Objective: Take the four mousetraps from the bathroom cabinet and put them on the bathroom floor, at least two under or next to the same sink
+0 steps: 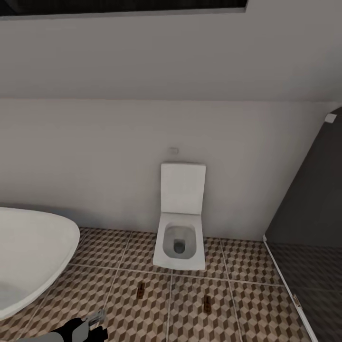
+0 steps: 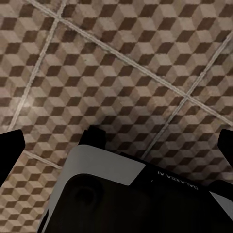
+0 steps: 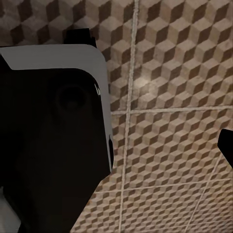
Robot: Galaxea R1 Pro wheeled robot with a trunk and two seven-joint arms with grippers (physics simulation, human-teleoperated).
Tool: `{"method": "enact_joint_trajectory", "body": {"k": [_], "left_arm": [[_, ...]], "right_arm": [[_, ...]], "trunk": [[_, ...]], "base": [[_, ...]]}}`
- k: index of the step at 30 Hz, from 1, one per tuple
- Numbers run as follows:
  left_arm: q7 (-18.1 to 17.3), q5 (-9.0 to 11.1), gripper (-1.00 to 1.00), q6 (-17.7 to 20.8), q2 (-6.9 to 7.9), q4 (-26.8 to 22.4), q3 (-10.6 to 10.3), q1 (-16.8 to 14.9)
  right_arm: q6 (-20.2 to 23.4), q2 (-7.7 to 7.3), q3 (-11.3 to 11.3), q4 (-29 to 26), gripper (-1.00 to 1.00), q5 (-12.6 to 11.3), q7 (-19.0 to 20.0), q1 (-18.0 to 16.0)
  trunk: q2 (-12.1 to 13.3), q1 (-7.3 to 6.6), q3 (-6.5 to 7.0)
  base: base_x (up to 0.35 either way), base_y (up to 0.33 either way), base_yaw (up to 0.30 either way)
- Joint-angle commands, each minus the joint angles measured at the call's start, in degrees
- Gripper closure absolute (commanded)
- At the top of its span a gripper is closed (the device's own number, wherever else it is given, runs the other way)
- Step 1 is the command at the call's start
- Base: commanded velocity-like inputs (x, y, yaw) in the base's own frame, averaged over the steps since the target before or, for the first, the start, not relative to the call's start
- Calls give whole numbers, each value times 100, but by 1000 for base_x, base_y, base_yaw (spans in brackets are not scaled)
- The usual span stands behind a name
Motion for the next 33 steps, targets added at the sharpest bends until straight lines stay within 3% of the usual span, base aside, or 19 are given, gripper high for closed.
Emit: {"method": "enact_joint_trajectory", "body": {"k": [1, 11, 28, 33], "left_arm": [[13, 61, -100, 21, -1, 2, -45, -5], [13, 61, -100, 21, -1, 3, -45, 53], [13, 69, -100, -22, 19, 2, -37, 692], [13, 69, -100, -202, 31, 3, -36, 796]], "right_arm": [[14, 1, 48, 5, -100, -58, -11, -6], [14, 1, 48, 5, -100, -58, -11, -6], [14, 1, 48, 5, -100, -58, -11, -6], [14, 1, 48, 5, -100, -58, -11, -6]], "trunk": [[37, -22, 13], [438, -242, 192], [1120, -615, 497], [1321, -725, 587]], "base": [[0, 0, 0], [0, 0, 0], [0, 0, 0], [0, 0, 0]]}}
